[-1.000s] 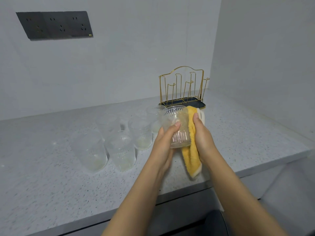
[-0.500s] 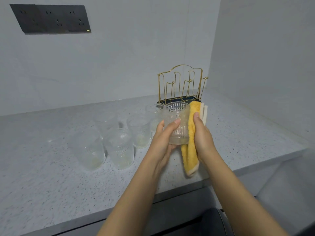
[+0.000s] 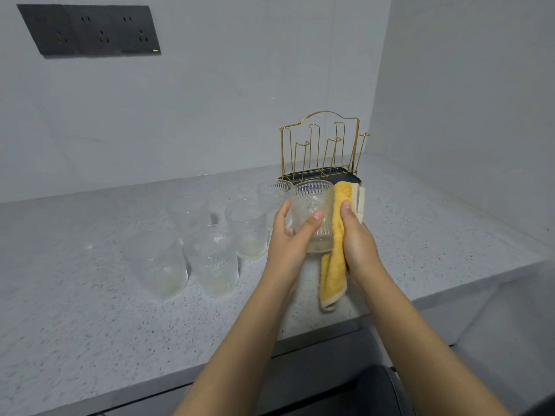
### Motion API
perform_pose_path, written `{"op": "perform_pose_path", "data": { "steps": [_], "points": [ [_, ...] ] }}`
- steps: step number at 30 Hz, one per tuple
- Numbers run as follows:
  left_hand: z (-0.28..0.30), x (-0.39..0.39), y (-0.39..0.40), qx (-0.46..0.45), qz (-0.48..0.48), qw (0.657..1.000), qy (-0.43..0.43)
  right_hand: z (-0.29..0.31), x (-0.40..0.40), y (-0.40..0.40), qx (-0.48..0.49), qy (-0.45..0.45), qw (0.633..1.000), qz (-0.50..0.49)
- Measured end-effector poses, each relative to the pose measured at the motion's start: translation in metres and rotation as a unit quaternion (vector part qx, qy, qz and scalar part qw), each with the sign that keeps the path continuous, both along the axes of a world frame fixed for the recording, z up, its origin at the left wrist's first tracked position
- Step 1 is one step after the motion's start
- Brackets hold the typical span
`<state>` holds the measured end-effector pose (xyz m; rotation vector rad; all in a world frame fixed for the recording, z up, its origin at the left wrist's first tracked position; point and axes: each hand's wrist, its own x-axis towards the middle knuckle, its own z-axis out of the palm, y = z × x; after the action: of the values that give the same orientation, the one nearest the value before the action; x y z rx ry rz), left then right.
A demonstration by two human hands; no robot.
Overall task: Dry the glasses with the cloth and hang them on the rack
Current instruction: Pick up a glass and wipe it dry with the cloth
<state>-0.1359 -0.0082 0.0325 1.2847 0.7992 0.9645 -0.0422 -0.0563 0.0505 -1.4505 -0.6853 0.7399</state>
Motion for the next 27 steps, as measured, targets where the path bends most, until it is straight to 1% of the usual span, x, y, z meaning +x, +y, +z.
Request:
{"op": "perform_pose_path", "data": {
  "steps": [1,3,5,6,8,10,11,13,15,16,17,19,21,22,24,26,27],
  "points": [
    [0.0,0.001,0.0,-0.003,0.001,1.0,0.004,0.0,0.001,0.0,-0.004,0.0,1.0,0.005],
    [0.001,0.005,-0.003,0.001,0.012,1.0,0.001,-0.003,-0.003,-0.002,-0.004,-0.04,0.999,0.019],
    [0.003,0.007,-0.005,0.016,0.013,0.999,-0.026,-0.005,-0.008,-0.001,0.0,-0.072,0.997,0.038],
    [0.003,0.007,-0.005,0.018,0.008,0.999,-0.042,-0.005,-0.009,-0.001,0.002,-0.074,0.997,0.039],
    [0.006,0.004,-0.003,-0.009,-0.018,0.997,-0.071,0.003,-0.004,0.001,0.007,-0.017,1.0,0.019],
    [0.006,0.002,-0.001,-0.067,-0.062,0.991,-0.095,0.009,0.005,0.003,0.015,0.058,0.998,-0.001],
    [0.007,0.002,-0.001,-0.085,-0.079,0.988,-0.097,0.01,0.007,0.003,0.023,0.078,0.997,-0.003],
    [0.008,0.004,0.001,-0.082,-0.065,0.991,-0.086,0.007,0.003,0.002,0.028,0.077,0.997,0.008],
    [0.009,0.003,0.007,-0.041,0.002,0.998,-0.051,0.0,-0.007,0.0,0.016,0.035,0.999,0.025],
    [0.011,0.002,0.01,-0.015,0.027,0.999,-0.021,-0.005,-0.011,-0.002,0.013,0.002,1.0,0.027],
    [0.012,-0.001,0.011,0.005,0.031,0.999,0.007,-0.011,-0.015,-0.003,0.021,-0.037,0.999,0.027],
    [0.009,-0.001,0.008,0.017,0.008,0.999,0.026,-0.014,-0.021,-0.007,0.074,-0.115,0.99,0.033],
    [0.005,-0.001,0.004,-0.007,0.002,1.0,-0.002,-0.012,-0.024,-0.007,0.111,-0.149,0.982,0.044],
    [0.003,-0.002,0.004,-0.017,-0.002,0.999,-0.028,-0.01,-0.022,-0.006,0.104,-0.14,0.984,0.039],
    [0.002,-0.003,0.005,-0.052,-0.041,0.996,-0.061,-0.002,-0.012,0.002,0.064,-0.061,0.996,0.002],
    [0.003,-0.003,0.004,-0.093,-0.092,0.989,-0.074,0.006,0.002,0.007,0.038,0.026,0.999,-0.023],
    [0.004,-0.002,0.003,-0.099,-0.103,0.987,-0.07,0.008,0.005,0.008,0.036,0.039,0.998,-0.022]
  ]
}}
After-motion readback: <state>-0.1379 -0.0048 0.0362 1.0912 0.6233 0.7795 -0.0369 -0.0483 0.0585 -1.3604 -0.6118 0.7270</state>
